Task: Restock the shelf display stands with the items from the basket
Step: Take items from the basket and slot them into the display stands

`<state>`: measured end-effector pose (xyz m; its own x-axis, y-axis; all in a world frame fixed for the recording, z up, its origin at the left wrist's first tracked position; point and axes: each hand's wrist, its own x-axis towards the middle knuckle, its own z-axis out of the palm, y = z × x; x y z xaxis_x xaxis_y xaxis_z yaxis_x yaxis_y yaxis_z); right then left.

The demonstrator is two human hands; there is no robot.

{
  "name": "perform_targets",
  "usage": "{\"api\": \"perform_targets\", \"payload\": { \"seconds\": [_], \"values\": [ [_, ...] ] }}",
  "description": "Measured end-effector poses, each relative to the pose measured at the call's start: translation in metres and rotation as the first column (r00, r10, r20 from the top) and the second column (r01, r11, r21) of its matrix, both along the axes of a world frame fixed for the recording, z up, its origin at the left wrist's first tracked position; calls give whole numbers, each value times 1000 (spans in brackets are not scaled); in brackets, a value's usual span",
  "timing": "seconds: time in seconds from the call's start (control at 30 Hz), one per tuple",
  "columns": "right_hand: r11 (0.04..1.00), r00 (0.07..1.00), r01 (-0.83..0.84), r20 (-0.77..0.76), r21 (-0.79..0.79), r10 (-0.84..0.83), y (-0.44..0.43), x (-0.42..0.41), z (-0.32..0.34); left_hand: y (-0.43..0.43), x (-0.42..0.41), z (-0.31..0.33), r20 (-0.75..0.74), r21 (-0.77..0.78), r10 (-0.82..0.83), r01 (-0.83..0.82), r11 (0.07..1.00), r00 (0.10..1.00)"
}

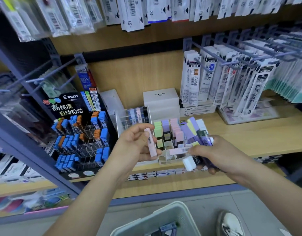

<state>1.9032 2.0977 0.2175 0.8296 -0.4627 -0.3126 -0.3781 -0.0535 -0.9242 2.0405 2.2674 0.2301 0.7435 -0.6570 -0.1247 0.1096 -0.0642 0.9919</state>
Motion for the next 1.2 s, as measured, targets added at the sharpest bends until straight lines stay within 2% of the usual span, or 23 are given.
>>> {"api": "perform_targets", "payload": {
  "seconds": [0.17,0.3,0.43,0.5,0.7,0.8,0.87,0.93,1.0,1.07,1.2],
  "values": [
    [993,999,45,-14,-112,-46,-21,-8,4,-5,9,-2,-7,31,39,-39,999,999],
    [990,996,88,-6,-109,-89,-33,-11,5,-21,19,-9,-48,93,28,-24,995,998],
    [993,997,74,-8,-96,-75,-32,-8,0,-30,21,-15,-163,33,1,4,999,987],
    [994,998,58,-14,-91,-60,-29,-3,-5,-32,20,-16,-160,38,-22,28,999,987],
    [998,998,59,0,-25,-59,-18,15,-12,-28,37,-16,145,258,-67,27,966,987],
    [998,998,64,4,-3,-64,-16,26,-11,-18,62,-10,242,368,-85,-10,930,967],
    [998,998,68,8,6,-68,-16,36,-7,-14,79,-5,350,337,36,-162,927,936],
    [996,996,84,31,15,-84,-16,49,-4,-14,96,2,439,240,184,-312,919,879],
    [994,994,92,61,59,-96,-14,58,-2,-19,108,9,497,197,233,-370,908,836],
    [993,994,76,68,89,-82,-11,65,-2,-28,120,10,587,227,187,-382,896,788],
    [996,997,37,65,84,-43,-12,71,-1,-41,136,5,740,406,-69,-363,839,669]
  ]
}}
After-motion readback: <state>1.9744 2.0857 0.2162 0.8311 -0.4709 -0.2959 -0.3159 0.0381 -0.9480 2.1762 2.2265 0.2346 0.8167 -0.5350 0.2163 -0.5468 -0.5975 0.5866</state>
